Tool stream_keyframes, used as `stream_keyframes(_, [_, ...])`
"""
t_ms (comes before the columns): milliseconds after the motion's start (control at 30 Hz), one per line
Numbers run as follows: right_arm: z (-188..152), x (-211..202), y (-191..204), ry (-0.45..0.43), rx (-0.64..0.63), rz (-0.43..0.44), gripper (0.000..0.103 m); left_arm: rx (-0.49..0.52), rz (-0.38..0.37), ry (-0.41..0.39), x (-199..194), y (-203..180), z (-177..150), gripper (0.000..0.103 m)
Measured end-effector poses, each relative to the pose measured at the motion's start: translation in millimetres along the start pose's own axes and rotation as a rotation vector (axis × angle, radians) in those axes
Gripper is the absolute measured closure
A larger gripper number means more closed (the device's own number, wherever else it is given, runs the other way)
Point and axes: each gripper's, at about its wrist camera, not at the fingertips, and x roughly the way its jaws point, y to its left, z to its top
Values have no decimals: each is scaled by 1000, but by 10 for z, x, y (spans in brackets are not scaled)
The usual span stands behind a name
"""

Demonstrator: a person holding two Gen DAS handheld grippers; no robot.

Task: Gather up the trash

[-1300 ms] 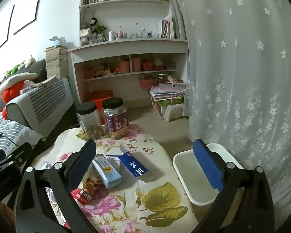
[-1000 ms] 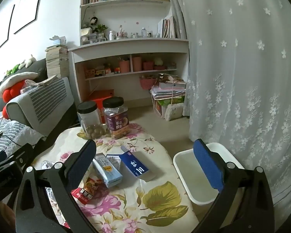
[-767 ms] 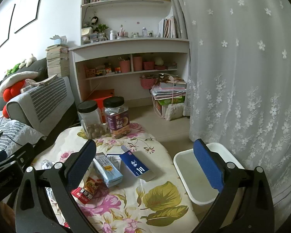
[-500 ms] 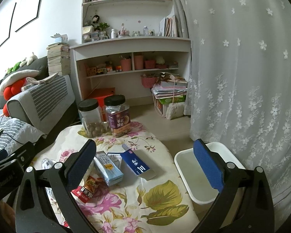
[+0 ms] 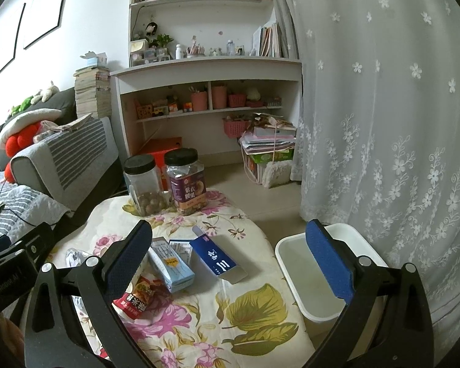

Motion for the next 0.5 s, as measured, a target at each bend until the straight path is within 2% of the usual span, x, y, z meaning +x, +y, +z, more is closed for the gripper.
stream_keyframes(467, [-34, 17, 15, 2, -18, -6, 7, -8, 8, 14, 37, 104, -53, 6])
stream_keyframes(500, [-25, 30, 31, -2, -48, -16, 7, -9, 10, 18, 54, 108, -49, 6])
